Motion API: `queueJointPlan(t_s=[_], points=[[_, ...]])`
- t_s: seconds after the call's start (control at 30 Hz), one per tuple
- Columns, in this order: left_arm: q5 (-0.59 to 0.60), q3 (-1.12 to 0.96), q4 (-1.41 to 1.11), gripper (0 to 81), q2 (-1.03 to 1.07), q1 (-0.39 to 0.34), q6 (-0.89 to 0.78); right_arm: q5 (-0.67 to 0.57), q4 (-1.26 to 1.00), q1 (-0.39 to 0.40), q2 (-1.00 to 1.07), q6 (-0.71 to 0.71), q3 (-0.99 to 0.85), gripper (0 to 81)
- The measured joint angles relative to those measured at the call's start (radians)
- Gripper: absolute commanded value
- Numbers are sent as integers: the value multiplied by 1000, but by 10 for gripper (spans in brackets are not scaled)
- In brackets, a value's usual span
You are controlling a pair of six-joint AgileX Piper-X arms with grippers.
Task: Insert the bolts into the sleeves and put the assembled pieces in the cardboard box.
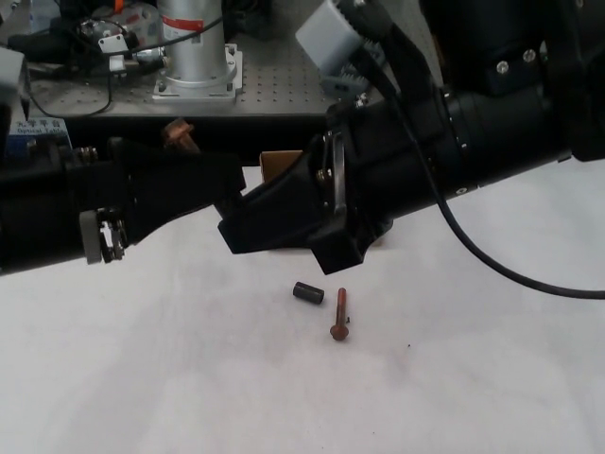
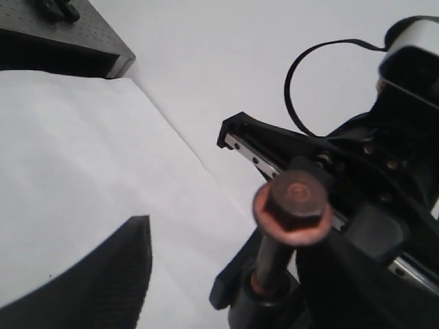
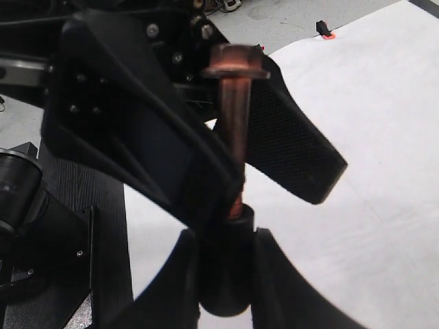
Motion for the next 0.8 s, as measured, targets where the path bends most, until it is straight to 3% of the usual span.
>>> queueJointPlan(t_s=[0.8], points=[[-17,0,-75,452,0,0,86,80,35,0,-2,-42,-1,29]])
